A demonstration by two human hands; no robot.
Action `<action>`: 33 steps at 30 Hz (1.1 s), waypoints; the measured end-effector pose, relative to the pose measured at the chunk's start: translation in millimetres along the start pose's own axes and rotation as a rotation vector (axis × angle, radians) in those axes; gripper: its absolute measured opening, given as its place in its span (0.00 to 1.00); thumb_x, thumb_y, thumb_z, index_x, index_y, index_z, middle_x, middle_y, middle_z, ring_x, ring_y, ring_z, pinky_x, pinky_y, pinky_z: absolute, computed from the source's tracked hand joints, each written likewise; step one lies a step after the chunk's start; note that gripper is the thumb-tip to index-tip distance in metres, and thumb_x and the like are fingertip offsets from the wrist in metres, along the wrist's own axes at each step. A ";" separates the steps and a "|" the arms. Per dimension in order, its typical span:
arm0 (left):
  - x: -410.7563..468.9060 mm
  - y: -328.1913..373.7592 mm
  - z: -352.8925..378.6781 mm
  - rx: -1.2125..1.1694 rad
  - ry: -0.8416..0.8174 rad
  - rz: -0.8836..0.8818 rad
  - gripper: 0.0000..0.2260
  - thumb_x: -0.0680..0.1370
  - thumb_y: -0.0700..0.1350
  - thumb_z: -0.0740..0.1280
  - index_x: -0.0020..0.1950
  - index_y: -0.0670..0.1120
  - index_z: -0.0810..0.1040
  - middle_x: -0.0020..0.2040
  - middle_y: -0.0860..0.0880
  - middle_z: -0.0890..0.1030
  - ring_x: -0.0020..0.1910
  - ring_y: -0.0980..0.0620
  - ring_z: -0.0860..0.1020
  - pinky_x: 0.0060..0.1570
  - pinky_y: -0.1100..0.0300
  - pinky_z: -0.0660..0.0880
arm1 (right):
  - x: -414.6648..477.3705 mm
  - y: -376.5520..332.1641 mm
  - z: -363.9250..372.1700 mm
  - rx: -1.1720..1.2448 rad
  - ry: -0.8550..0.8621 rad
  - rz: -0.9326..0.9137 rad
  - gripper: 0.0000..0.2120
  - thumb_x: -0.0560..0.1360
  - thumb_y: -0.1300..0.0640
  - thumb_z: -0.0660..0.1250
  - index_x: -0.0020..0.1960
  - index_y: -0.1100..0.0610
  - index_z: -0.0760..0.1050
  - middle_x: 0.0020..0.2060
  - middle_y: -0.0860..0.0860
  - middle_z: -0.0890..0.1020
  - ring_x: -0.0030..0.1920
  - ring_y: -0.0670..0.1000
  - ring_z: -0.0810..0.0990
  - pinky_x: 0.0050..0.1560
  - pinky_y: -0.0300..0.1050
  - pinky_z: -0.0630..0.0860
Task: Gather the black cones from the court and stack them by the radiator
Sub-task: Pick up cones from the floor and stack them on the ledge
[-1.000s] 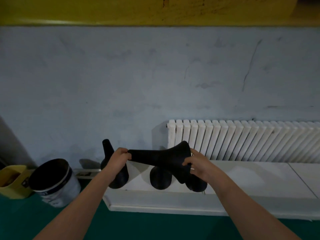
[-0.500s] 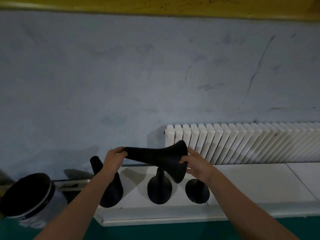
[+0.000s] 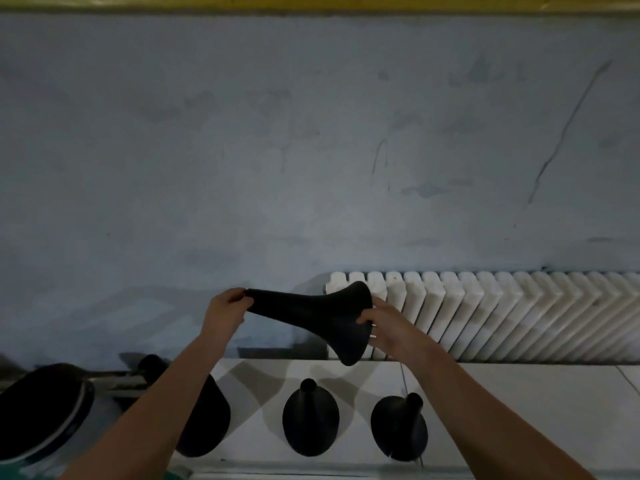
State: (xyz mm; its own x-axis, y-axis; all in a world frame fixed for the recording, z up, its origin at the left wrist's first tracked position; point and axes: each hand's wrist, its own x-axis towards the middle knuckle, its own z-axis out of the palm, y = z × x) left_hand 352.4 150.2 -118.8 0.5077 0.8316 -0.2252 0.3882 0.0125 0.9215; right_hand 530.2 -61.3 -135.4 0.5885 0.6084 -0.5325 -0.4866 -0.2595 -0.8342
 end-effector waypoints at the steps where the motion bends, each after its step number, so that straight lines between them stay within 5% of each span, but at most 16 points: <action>1: 8.1 1.4 3.2 0.042 0.012 0.011 0.05 0.77 0.38 0.65 0.52 0.43 0.78 0.47 0.43 0.77 0.48 0.45 0.76 0.57 0.48 0.74 | 10.1 -2.8 -0.9 -0.002 -0.005 0.008 0.28 0.72 0.71 0.61 0.68 0.51 0.69 0.58 0.57 0.77 0.58 0.58 0.77 0.47 0.48 0.77; 5: 30.0 2.8 9.6 0.161 0.046 0.008 0.12 0.77 0.43 0.67 0.58 0.39 0.80 0.52 0.43 0.79 0.54 0.41 0.78 0.60 0.44 0.73 | 37.1 -12.1 0.1 -0.026 -0.013 0.043 0.27 0.72 0.70 0.62 0.68 0.54 0.68 0.58 0.57 0.77 0.58 0.57 0.76 0.44 0.45 0.76; 11: 65.8 -2.5 5.6 0.241 0.061 -0.001 0.12 0.77 0.41 0.68 0.58 0.40 0.80 0.49 0.43 0.80 0.50 0.40 0.79 0.56 0.47 0.75 | 65.0 -7.8 9.2 0.007 -0.055 0.103 0.21 0.72 0.69 0.62 0.64 0.57 0.71 0.50 0.57 0.77 0.53 0.56 0.77 0.45 0.47 0.76; 16: 93.6 -3.8 -1.5 0.278 0.039 0.003 0.12 0.76 0.41 0.68 0.59 0.41 0.80 0.52 0.43 0.80 0.46 0.48 0.75 0.50 0.59 0.69 | 78.0 0.2 22.4 0.066 -0.037 0.152 0.19 0.74 0.69 0.61 0.63 0.58 0.71 0.51 0.58 0.77 0.53 0.58 0.77 0.48 0.51 0.78; 21: 108.1 -8.5 -4.5 0.278 0.017 0.027 0.13 0.76 0.43 0.69 0.60 0.43 0.79 0.58 0.45 0.81 0.56 0.47 0.78 0.56 0.59 0.70 | 88.1 19.3 31.1 0.067 -0.019 0.199 0.17 0.74 0.67 0.61 0.62 0.58 0.71 0.55 0.60 0.76 0.54 0.60 0.78 0.46 0.51 0.78; 30: 102.3 -33.5 11.6 0.439 -0.114 0.120 0.13 0.76 0.43 0.69 0.60 0.47 0.77 0.57 0.47 0.77 0.47 0.53 0.77 0.50 0.62 0.70 | 95.9 90.2 47.2 0.204 0.098 0.420 0.13 0.75 0.67 0.58 0.59 0.61 0.70 0.49 0.59 0.75 0.47 0.59 0.75 0.40 0.50 0.76; 33: 96.9 -42.4 17.8 0.448 -0.133 0.135 0.13 0.75 0.42 0.70 0.60 0.46 0.77 0.57 0.47 0.77 0.46 0.53 0.77 0.47 0.65 0.69 | 98.1 106.7 55.6 0.205 0.169 0.469 0.10 0.76 0.67 0.56 0.56 0.60 0.68 0.45 0.58 0.74 0.44 0.58 0.74 0.48 0.55 0.75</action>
State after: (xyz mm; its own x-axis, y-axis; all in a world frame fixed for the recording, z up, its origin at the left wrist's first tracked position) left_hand 398.8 220.4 -185.3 0.6593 0.7304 -0.1785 0.5902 -0.3557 0.7247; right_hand 500.0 12.4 -268.7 0.3651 0.3293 -0.8708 -0.8282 -0.3123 -0.4653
